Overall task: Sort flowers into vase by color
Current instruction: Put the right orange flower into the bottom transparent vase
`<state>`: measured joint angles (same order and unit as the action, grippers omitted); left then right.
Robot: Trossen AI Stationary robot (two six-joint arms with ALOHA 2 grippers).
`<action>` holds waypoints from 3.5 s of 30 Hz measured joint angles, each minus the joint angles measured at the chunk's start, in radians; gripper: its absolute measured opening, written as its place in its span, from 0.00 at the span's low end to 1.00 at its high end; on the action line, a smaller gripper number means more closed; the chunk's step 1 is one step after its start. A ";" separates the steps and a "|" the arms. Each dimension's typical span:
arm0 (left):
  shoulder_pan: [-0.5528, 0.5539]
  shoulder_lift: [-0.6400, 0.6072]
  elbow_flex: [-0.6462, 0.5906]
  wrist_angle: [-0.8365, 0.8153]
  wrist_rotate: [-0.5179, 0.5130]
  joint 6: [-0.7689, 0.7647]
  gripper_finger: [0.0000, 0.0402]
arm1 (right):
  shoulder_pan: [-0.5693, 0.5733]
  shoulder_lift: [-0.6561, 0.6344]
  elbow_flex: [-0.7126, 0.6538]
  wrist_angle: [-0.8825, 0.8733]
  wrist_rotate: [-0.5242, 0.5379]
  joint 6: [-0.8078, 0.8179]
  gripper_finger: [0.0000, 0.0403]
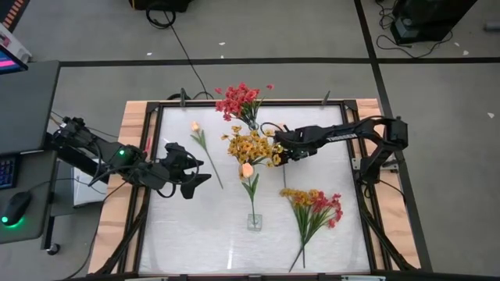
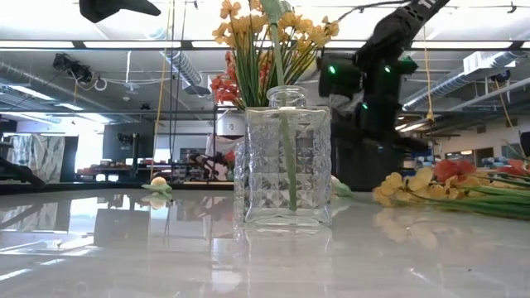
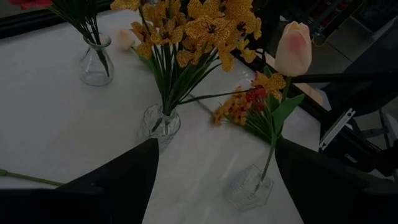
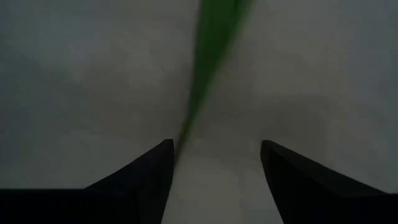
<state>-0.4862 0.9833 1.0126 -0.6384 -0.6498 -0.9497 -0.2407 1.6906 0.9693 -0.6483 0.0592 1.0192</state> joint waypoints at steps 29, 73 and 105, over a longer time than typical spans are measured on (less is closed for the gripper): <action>0.000 0.000 0.000 0.000 0.000 0.000 0.82 | 0.019 0.117 0.080 0.106 -0.001 0.003 0.62; 0.000 0.000 0.000 0.000 0.000 0.000 0.82 | 0.017 0.119 0.079 0.079 -0.029 -0.035 0.05; 0.001 0.000 0.000 0.000 0.000 0.000 0.82 | -0.006 0.089 0.079 0.024 -0.025 -0.054 0.02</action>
<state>-0.4854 0.9835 1.0126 -0.6384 -0.6495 -0.9497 -0.2468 1.7797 1.0481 -0.6248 0.0342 0.9657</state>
